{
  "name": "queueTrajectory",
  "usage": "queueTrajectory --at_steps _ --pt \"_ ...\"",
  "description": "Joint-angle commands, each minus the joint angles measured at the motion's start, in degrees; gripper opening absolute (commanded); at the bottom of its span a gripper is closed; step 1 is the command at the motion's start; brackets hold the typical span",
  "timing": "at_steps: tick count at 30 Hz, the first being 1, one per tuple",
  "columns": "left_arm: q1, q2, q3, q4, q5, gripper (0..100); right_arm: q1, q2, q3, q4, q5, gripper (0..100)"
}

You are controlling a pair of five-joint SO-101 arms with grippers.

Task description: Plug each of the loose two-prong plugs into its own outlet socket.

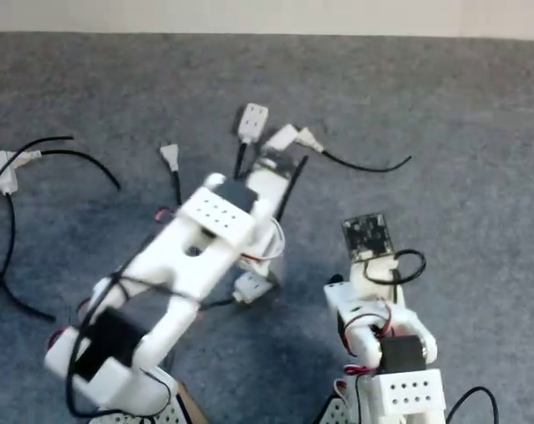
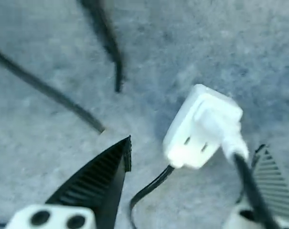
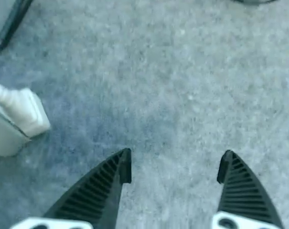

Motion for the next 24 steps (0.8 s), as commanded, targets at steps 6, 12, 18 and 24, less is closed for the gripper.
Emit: queueTrajectory --at_steps 6,12,18,24 --pt "0.7 11.4 -0.7 -5.9 -0.5 35 0.5 -6.0 2.7 -1.2 0.6 28.2" --pt "0.4 13.5 -2.4 -6.6 -0.5 2 0.5 -6.5 2.8 -1.2 0.6 28.2" --pt "-5.8 13.2 -10.5 2.4 -0.5 0 0.5 -6.5 2.8 -1.2 0.6 28.2" --pt "-23.1 13.7 -26.9 10.4 -2.3 0 0.5 -6.3 2.9 -1.2 0.6 28.2"
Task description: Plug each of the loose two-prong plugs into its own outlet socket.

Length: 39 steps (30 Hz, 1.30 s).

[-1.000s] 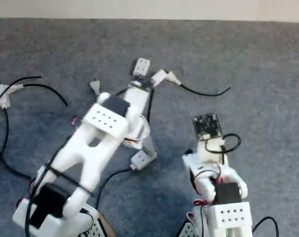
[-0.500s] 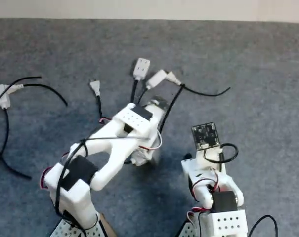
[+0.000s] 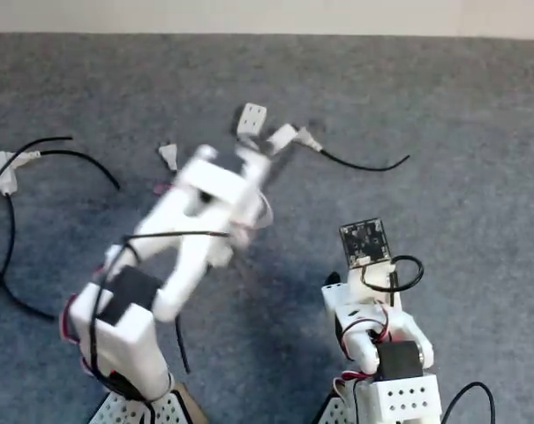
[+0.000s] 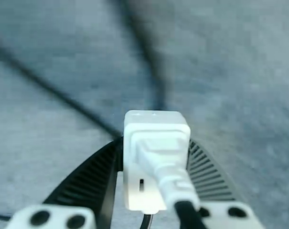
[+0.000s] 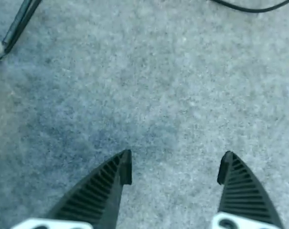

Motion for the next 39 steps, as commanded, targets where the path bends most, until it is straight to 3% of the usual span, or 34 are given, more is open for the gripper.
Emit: queueTrajectory --at_steps 1,9,17,21,25,29,32,39 --pt "-12.9 -0.1 -12.6 4.9 -3.8 0 0.5 -0.3 0.4 -1.2 0.6 28.2" --pt "-39.7 2.4 -29.1 6.3 -12.9 0 0.4 -0.5 1.1 -1.3 0.6 28.2" --pt "-51.3 22.4 -46.7 6.6 -13.8 1 0.4 -0.3 1.3 -2.9 0.6 28.2" --pt "-53.2 32.7 -56.3 6.8 -11.5 5 0.4 -0.3 1.3 -3.0 0.6 28.2" --pt "-53.6 39.2 -63.9 8.5 -9.5 20 0.4 -0.3 1.4 -3.1 0.6 28.2" --pt "-51.7 40.3 -71.4 16.0 -9.3 31 0.4 -0.3 1.4 -3.1 0.5 28.2" --pt "-49.4 40.2 -77.7 20.7 -9.0 31 0.4 -0.3 1.4 -3.1 0.5 28.2" --pt "-42.9 40.1 -88.5 21.1 -1.6 29 0.4 -0.3 1.4 -3.1 0.5 28.2"
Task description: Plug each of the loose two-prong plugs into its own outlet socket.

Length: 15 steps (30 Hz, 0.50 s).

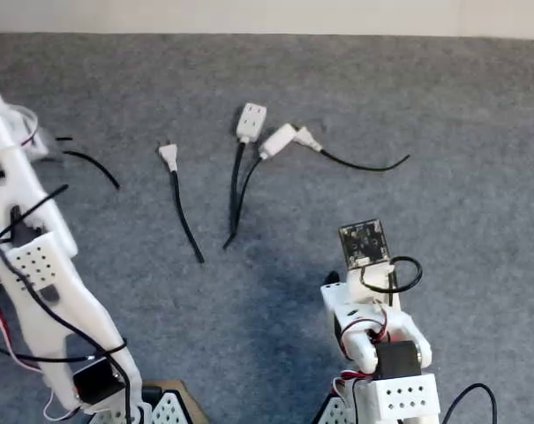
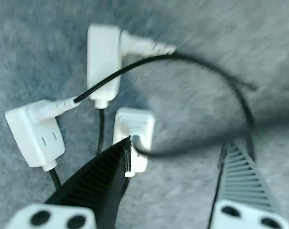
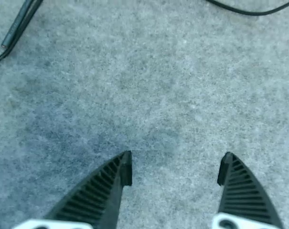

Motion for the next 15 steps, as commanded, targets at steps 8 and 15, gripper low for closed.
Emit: queueTrajectory --at_steps 8,15 --pt "26.5 -0.7 -16.5 0.4 11.3 29 0.4 -0.2 -0.1 -1.1 0.6 28.2" --pt "42.8 -0.4 -7.3 -16.0 11.5 29 0.4 -0.2 -0.1 -0.9 0.6 28.2"
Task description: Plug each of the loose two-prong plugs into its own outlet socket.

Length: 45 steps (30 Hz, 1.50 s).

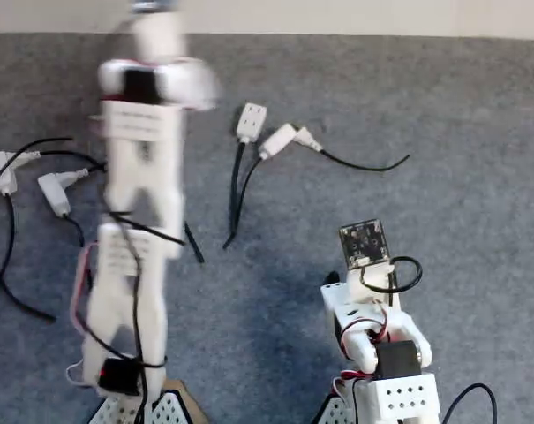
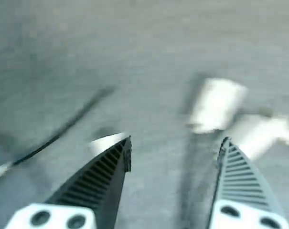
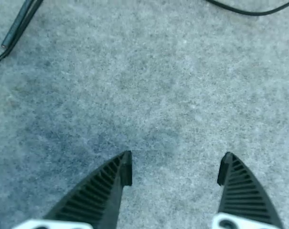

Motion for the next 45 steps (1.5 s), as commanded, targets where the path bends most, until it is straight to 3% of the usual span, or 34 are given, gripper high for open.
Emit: queueTrajectory --at_steps 1,7,11,18,24,26,32,40,42,45 --pt "4.3 -0.5 8.5 -10.5 0.7 29 0.4 -0.2 -0.1 -0.9 0.6 28.2" --pt "4.3 -0.5 32.4 -30.3 0.7 29 0.4 -0.2 -0.2 -0.8 0.6 28.2" --pt "2.9 -0.5 38.8 -37.7 0.7 29 0.4 -0.2 -0.2 -0.8 0.6 28.2" --pt "2.2 0.8 42.8 -40.4 0.7 27 -2.2 -0.2 -0.2 0.5 0.6 28.2" --pt "2.4 8.0 38.2 -40.3 0.7 2 -2.3 -0.2 -0.2 0.5 0.6 28.2" --pt "2.4 9.6 36.2 -40.2 0.7 1 -2.3 -0.2 -0.2 0.5 0.6 28.2" --pt "2.0 10.3 26.4 -28.2 0.6 0 -2.3 -0.2 -0.2 0.5 0.6 28.2" --pt "2.0 10.0 -6.5 3.4 0.3 0 -2.3 -0.2 -0.2 0.4 0.6 28.2" --pt "2.4 5.8 -3.6 9.1 -1.8 0 -2.3 -0.2 -0.2 0.4 0.6 28.2" --pt "0.8 -3.6 8.0 9.9 -2.7 0 -2.3 -0.2 -0.1 0.4 0.6 28.2"
